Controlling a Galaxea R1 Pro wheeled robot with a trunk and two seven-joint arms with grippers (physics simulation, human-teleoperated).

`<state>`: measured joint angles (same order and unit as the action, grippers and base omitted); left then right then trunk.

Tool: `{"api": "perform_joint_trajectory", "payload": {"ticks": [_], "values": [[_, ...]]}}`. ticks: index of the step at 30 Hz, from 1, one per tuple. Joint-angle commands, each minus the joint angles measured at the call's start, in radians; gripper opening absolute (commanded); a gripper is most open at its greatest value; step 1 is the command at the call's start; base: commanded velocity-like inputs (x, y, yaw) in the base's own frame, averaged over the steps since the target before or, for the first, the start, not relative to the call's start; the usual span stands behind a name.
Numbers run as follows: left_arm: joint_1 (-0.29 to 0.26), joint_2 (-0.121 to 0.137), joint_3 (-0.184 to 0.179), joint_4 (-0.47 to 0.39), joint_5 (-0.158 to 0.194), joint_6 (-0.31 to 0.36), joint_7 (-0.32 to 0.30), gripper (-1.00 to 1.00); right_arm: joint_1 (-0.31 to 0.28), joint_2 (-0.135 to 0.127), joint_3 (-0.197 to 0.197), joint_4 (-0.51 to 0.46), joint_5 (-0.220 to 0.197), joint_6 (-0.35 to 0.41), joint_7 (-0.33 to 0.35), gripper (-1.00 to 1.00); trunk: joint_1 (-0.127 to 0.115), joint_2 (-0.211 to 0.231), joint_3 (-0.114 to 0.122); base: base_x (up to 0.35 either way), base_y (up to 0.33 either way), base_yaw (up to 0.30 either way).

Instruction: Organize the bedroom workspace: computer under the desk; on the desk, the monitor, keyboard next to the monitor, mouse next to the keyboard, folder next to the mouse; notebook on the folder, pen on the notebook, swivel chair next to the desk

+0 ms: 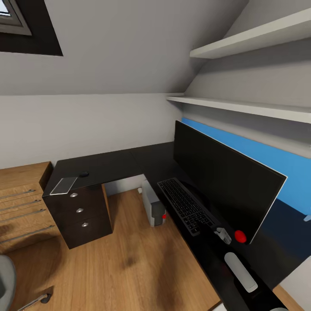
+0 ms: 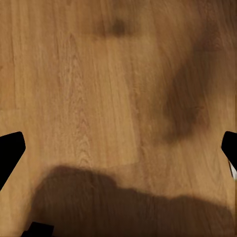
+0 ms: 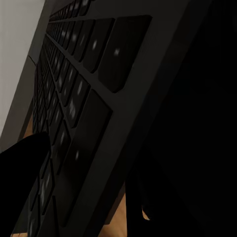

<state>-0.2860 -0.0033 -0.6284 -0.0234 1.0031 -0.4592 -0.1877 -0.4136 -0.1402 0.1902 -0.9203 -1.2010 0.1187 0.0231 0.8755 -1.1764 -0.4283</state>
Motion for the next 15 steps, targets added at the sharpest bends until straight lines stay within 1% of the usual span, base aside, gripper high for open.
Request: {"api": "perform_joint_trajectory", "payload": {"ticks": [1,9,13,15], "values": [[-0.001,0.000,-0.005,0.002,0.011,-0.003,-0.007,1.00,-0.001,-0.001,0.002,0.000,-0.008,0.001,0.001,-1.00,0.000,-0.001,-0.001,0.000,-0.053,0.000],[-0.001,-0.002,-0.004,0.002,0.012,-0.002,-0.001,1.00,-0.001,-0.001,0.003,0.001,-0.008,0.001,0.001,-1.00,0.000,-0.001,-0.001,0.000,-0.011,0.000],[-0.001,-0.003,-0.004,0.002,0.012,-0.002,0.000,1.00,-0.001,-0.001,0.003,0.001,-0.008,0.001,0.001,-1.00,0.015,-0.029,-0.014,0.000,0.000,0.000],[-0.001,-0.003,-0.004,0.002,0.010,-0.003,0.000,1.00,-0.001,-0.001,0.003,0.001,-0.008,0.001,0.001,-1.00,0.015,-0.029,-0.014,0.000,0.000,0.000]]}}
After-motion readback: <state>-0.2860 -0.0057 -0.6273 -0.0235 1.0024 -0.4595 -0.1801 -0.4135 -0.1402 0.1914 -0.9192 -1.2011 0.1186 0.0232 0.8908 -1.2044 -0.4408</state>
